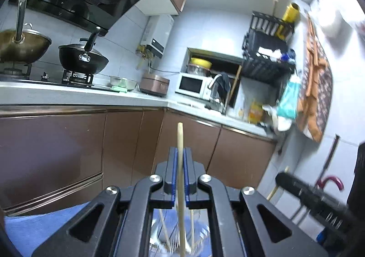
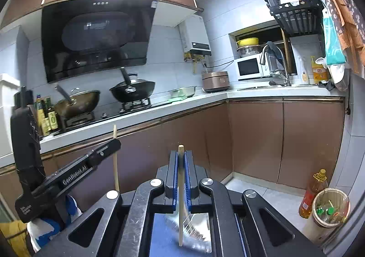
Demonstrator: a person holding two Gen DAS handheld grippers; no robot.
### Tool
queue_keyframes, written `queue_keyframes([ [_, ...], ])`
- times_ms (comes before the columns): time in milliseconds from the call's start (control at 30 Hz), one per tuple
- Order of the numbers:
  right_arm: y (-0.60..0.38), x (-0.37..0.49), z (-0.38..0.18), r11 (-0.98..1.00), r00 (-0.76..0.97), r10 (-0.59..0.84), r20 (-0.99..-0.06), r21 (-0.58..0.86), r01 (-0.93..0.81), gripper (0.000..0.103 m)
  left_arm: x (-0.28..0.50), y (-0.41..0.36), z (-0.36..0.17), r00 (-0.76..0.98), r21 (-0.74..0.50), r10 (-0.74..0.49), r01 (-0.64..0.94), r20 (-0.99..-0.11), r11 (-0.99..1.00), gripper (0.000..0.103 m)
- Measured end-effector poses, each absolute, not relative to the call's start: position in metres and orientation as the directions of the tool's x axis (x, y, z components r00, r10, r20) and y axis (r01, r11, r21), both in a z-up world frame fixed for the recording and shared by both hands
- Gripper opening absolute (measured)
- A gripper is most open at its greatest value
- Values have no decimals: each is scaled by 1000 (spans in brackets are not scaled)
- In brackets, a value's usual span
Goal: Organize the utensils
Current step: 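Lower the chopsticks into the holder and open both grippers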
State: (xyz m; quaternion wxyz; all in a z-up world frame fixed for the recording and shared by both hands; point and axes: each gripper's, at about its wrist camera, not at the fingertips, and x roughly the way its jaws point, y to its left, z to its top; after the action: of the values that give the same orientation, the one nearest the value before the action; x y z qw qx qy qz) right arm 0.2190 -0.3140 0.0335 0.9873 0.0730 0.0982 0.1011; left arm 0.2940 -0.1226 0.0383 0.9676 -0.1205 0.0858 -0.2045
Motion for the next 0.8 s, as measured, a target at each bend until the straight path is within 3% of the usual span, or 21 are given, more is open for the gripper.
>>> queue_keyframes([
  [367,-316,272,-9,989,974,127,-189,97,-110,6,361,-157,-18,947,-273,-300,261,-115,926,5],
  [600,-312,291,-42,992,960,106,-260,100,-83,6,372,-163,-54,949,-240,-282,244,-143,940,6],
  [700,-313,289,-46,991,955,101,-280,111,-72,13,370,-159,-55,937,-249,-304,258,-170,934,22],
  [800,-312,280,-39,992,956,91,-280,106,-63,22,358,-154,-46,939,-226,-304,264,-163,938,28],
])
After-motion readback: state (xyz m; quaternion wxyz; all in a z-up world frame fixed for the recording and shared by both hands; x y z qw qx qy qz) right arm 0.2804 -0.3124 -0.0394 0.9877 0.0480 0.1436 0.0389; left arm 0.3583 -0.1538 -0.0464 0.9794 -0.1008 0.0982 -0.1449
